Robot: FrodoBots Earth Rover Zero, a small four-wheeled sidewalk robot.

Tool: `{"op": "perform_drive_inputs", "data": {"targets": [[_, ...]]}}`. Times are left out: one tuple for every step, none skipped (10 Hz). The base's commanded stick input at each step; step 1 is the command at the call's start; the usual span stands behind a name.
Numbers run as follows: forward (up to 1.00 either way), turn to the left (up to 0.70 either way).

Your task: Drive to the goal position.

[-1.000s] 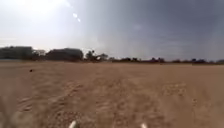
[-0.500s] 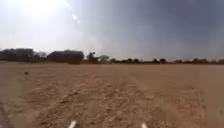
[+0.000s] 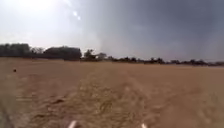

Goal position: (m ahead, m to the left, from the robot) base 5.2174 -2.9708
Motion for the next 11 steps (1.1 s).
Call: {"op": "perform_drive_inputs", "data": {"targets": [[1.0, 0.0], [1.0, 0.0], [1.0, 0.0], [1.0, 0.0], [1.0, 0.0], [1.0, 0.0], [1.0, 0.0], [1.0, 0.0], [1.0, 0.0], [1.0, 0.0], [1.0, 0.0]]}}
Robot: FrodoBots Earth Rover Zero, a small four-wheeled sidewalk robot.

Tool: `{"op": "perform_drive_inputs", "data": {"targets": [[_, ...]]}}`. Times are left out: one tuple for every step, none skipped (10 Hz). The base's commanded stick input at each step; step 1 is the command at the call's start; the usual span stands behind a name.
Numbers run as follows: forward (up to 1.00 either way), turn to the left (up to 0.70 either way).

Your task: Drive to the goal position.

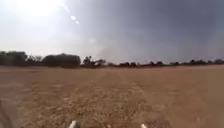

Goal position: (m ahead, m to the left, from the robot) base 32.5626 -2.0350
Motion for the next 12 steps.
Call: {"op": "perform_drive_inputs", "data": {"targets": [[1.0, 0.0], [1.0, 0.0], [1.0, 0.0], [1.0, 0.0], [1.0, 0.0], [1.0, 0.0], [1.0, 0.0], [1.0, 0.0], [1.0, 0.0], [1.0, 0.0], [1.0, 0.0], [1.0, 0.0]]}}
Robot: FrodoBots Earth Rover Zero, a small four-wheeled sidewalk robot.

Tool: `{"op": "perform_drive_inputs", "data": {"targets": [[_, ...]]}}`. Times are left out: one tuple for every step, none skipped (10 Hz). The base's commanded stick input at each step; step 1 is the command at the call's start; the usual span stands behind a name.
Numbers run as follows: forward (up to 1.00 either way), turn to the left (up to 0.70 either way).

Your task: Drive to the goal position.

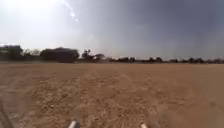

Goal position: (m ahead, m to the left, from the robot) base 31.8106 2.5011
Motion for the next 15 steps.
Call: {"op": "perform_drive_inputs", "data": {"targets": [[1.0, 0.0], [1.0, 0.0], [1.0, 0.0], [1.0, 0.0], [1.0, 0.0], [1.0, 0.0], [1.0, 0.0], [1.0, 0.0], [1.0, 0.0], [1.0, 0.0], [1.0, 0.0], [1.0, 0.0], [1.0, 0.0], [1.0, 0.0], [1.0, 0.0]]}}
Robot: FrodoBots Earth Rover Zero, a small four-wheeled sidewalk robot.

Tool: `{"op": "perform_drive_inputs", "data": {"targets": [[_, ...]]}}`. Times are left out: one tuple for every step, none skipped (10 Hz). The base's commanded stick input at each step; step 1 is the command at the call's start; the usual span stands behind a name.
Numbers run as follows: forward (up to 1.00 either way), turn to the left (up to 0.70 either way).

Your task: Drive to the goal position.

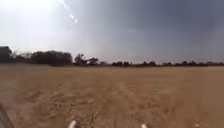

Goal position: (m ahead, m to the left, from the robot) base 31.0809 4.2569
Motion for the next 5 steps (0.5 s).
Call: {"op": "perform_drive_inputs", "data": {"targets": [[1.0, 0.0], [1.0, 0.0], [1.0, 0.0], [1.0, 0.0], [1.0, 0.0]]}}
